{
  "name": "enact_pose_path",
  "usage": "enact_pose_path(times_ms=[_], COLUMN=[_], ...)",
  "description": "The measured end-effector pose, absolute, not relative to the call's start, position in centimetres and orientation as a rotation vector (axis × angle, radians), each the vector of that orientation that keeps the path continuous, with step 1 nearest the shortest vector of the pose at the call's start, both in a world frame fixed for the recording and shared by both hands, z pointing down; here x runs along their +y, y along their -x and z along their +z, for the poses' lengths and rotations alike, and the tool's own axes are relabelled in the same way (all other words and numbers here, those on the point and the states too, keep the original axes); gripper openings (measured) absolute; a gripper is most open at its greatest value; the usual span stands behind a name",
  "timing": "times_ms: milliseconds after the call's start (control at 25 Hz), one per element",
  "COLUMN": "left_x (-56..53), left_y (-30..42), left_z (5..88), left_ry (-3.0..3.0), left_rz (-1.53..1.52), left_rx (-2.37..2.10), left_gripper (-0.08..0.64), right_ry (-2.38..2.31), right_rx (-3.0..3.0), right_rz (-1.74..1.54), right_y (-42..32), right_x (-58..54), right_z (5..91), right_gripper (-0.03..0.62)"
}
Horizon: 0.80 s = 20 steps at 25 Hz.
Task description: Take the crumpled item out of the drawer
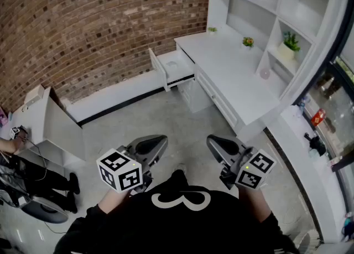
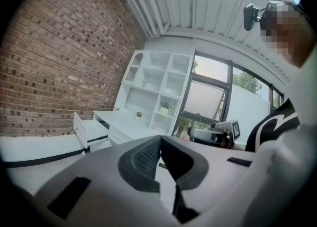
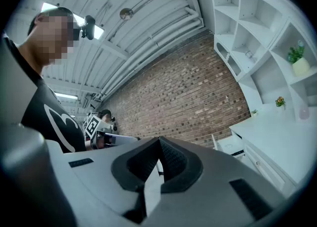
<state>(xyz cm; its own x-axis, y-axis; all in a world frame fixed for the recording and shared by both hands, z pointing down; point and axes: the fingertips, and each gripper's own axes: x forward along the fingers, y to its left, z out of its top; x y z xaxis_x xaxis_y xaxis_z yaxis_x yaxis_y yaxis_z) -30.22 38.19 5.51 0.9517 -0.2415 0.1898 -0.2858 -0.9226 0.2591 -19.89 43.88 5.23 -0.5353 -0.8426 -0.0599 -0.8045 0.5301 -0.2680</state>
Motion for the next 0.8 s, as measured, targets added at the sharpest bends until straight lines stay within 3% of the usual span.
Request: enact_pose_path(times_ms=[800], left_x=[36.3], left_y=[30.1], left_z=[6.3], left_ry=[-2.778], left_rz=[0.209], left_rx=[-0.413], left_gripper=[0.002], right_ry=[1.413], right_rx=[2.538], right_rz=[-0.338], right_y=[19.1], right_x=[42.0], right_z=[5.2], right_gripper=[0.022])
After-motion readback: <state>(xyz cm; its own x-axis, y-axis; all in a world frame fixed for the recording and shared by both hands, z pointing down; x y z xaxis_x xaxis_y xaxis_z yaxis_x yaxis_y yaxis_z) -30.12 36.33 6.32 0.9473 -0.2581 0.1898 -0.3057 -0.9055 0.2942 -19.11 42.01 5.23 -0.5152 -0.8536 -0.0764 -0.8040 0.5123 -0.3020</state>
